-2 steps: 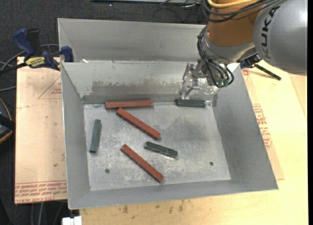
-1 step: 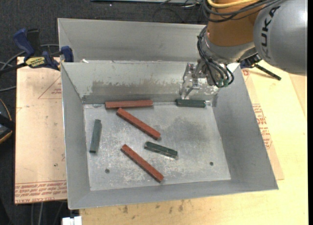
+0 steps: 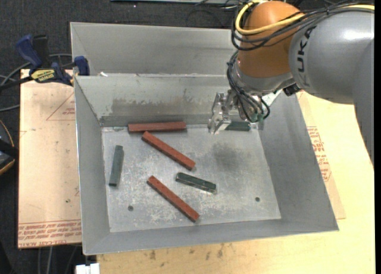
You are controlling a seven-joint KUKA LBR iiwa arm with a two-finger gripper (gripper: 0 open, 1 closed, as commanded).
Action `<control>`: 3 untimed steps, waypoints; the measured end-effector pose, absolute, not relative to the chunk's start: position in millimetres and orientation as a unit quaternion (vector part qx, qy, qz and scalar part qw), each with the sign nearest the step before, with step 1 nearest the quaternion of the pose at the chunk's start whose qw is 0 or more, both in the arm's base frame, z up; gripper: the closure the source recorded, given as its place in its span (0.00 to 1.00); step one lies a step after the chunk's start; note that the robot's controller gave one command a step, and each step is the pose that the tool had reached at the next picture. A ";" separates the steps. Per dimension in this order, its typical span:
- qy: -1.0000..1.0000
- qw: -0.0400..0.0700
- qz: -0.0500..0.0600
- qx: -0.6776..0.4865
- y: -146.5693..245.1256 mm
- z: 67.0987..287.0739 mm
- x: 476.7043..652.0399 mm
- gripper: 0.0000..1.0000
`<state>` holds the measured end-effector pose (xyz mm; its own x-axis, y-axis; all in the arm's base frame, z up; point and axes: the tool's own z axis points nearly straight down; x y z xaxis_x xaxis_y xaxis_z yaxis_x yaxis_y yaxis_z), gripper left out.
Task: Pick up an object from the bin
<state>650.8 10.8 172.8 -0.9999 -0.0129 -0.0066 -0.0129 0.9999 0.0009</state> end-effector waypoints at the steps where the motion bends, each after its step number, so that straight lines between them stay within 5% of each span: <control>1: 1.000 0.002 0.001 0.030 9.3 153.5 652.4 0.00; 2: 1.000 0.002 0.001 0.030 9.4 153.2 652.2 0.00; 3: 1.000 0.002 0.000 0.026 45.9 126.0 613.7 0.00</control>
Offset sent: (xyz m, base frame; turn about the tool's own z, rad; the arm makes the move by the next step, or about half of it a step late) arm 0.0000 0.0000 0.0000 0.0000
